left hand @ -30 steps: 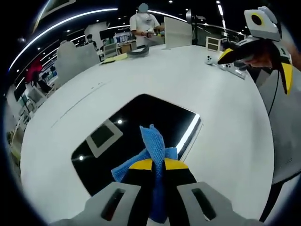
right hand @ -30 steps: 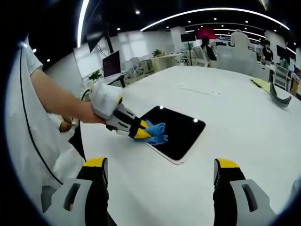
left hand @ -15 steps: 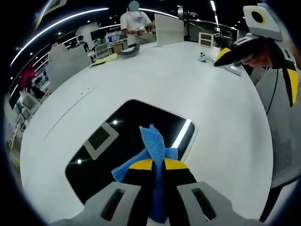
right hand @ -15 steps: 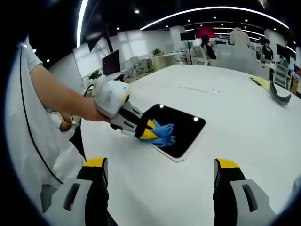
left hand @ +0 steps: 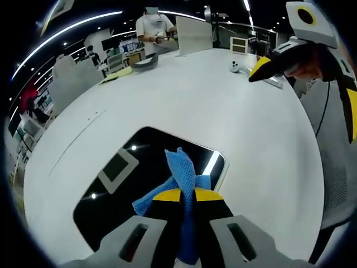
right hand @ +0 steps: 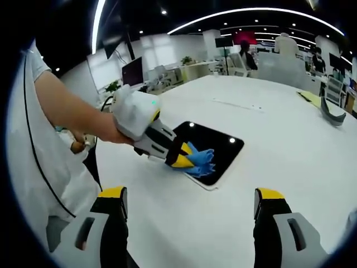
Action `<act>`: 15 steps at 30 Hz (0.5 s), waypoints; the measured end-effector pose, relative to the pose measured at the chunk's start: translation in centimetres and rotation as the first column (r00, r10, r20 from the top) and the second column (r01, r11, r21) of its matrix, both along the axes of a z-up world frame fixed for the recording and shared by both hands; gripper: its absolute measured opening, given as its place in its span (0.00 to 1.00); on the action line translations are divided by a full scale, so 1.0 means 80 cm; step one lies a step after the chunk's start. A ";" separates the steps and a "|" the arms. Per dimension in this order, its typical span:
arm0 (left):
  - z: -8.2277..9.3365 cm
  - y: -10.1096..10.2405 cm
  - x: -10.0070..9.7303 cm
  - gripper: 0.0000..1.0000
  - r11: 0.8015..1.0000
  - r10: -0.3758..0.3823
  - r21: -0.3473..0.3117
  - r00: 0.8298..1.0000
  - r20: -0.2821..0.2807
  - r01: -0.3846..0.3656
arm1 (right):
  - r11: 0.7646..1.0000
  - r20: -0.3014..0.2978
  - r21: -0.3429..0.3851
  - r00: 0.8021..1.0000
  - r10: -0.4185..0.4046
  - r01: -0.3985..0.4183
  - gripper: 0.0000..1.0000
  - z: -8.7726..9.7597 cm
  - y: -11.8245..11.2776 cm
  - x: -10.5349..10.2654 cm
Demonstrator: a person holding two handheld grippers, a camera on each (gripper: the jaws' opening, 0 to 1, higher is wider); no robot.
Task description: Wipe the mirror surface with the cleaning cloth until all visible marks leave the cleaned area.
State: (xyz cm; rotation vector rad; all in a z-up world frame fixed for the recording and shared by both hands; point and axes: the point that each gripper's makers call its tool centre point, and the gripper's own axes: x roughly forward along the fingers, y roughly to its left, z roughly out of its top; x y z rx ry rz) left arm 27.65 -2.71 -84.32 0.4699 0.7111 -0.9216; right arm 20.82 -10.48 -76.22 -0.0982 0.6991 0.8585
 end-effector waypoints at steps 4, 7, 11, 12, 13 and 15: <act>0.000 -0.008 0.000 0.04 1.000 -0.014 0.000 1.000 0.001 0.014 | 1.000 -0.004 0.002 1.000 -0.006 0.006 0.94 -0.001 -0.001 -0.002; 0.000 -0.013 0.000 0.04 1.000 -0.023 -0.005 1.000 0.001 0.023 | 1.000 -0.003 -0.001 1.000 -0.010 0.010 0.94 -0.002 -0.003 -0.002; 0.000 -0.018 -0.001 0.04 0.999 -0.030 -0.011 1.000 0.003 0.030 | 1.000 -0.008 -0.002 1.000 -0.018 0.018 0.94 -0.005 -0.004 -0.004; 0.000 -0.019 0.000 0.04 0.999 -0.031 -0.012 1.000 0.003 0.031 | 1.000 -0.010 -0.003 1.000 -0.021 0.021 0.94 -0.007 -0.005 -0.004; 0.000 -0.020 0.000 0.04 0.999 -0.032 -0.014 0.999 0.004 0.032 | 1.000 -0.012 -0.003 1.000 -0.022 0.022 0.95 -0.008 -0.005 -0.005; 0.000 -0.022 0.000 0.04 0.999 -0.034 -0.018 0.999 0.004 0.034 | 1.000 -0.016 -0.003 1.000 -0.023 0.022 0.95 -0.010 -0.004 -0.005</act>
